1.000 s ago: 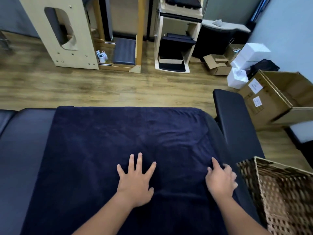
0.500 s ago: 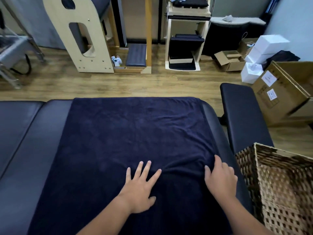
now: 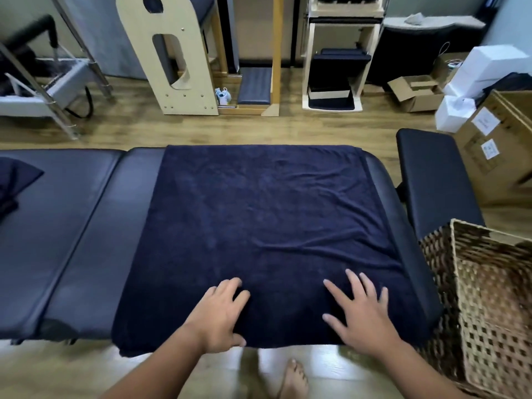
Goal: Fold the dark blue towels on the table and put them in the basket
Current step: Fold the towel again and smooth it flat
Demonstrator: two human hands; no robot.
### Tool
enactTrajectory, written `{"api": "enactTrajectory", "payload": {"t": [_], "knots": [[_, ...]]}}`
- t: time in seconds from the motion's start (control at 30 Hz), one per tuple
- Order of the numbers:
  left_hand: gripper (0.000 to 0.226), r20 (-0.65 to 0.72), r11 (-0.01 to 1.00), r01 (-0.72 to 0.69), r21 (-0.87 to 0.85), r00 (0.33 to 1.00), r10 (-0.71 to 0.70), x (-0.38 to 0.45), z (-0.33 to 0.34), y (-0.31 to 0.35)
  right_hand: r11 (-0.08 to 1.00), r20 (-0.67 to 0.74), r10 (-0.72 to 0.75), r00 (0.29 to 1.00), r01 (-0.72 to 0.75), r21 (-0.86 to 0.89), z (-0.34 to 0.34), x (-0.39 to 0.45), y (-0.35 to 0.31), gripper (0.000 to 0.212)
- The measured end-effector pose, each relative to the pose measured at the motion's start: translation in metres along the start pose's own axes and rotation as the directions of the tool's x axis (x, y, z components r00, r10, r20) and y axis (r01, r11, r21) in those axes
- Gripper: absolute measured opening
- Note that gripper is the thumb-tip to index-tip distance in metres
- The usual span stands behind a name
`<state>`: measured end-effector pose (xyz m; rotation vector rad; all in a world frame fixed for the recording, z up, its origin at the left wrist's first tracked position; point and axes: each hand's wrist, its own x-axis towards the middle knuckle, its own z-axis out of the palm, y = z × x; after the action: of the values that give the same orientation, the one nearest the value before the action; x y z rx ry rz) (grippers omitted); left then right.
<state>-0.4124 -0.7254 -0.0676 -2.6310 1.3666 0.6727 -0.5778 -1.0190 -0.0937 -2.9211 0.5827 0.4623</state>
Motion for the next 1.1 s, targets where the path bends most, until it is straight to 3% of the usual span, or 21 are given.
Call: {"api": "enactTrajectory", "payload": {"t": [0.07,0.17,0.3,0.4,0.5,0.6,0.67,0.77,1.03,1.1], "knots": [[0.073,-0.008,0.999,0.010,0.038,1.000,-0.009,-0.017,0.009,-0.007,0.997,0.122,0.074,0.990,-0.078,0.023,0.003,-0.012,-0.001,0.080],[0.052,0.007,0.992,0.125,-0.005,0.992,-0.125,-0.047,0.031,-0.020,0.981,0.170,0.180,0.969,-0.189,0.042,-0.007,-0.022,-0.007,0.084],[0.055,-0.093,0.955,0.282,0.098,0.958,-0.273,-0.080,0.054,-0.042,0.984,0.198,0.156,0.968,-0.170,0.058,-0.009,-0.033,-0.026,0.085],[0.044,-0.113,0.923,0.347,0.167,0.937,-0.332,-0.088,0.053,-0.052,0.994,0.129,0.108,0.986,-0.111,0.017,0.000,-0.045,-0.036,0.070],[0.027,-0.120,0.902,0.375,0.212,0.926,-0.357,-0.092,0.046,-0.057,0.989,-0.004,0.145,0.989,-0.145,-0.021,0.001,-0.050,-0.040,0.052],[0.029,-0.059,0.900,0.346,0.265,0.938,-0.343,-0.089,0.043,-0.058,0.985,-0.024,0.162,0.987,-0.163,-0.059,-0.006,-0.050,-0.041,0.027],[0.031,-0.043,0.906,0.355,0.228,0.934,-0.355,-0.088,0.034,-0.061,0.987,0.003,0.143,0.990,-0.142,-0.070,-0.011,-0.048,-0.039,0.014],[0.035,-0.046,0.927,0.368,0.076,0.930,-0.366,-0.086,0.024,-0.073,0.990,0.018,0.124,0.992,-0.123,-0.063,-0.018,-0.048,-0.034,0.013],[0.029,-0.057,0.918,0.394,-0.029,0.917,-0.395,-0.056,-0.023,-0.112,0.970,-0.108,0.197,0.974,-0.210,-0.124,-0.051,-0.014,-0.010,0.029],[0.033,-0.065,0.905,0.411,-0.109,0.906,-0.419,-0.039,-0.040,-0.127,0.972,-0.218,0.211,0.953,-0.228,-0.056,-0.062,0.012,0.000,0.027]]}}
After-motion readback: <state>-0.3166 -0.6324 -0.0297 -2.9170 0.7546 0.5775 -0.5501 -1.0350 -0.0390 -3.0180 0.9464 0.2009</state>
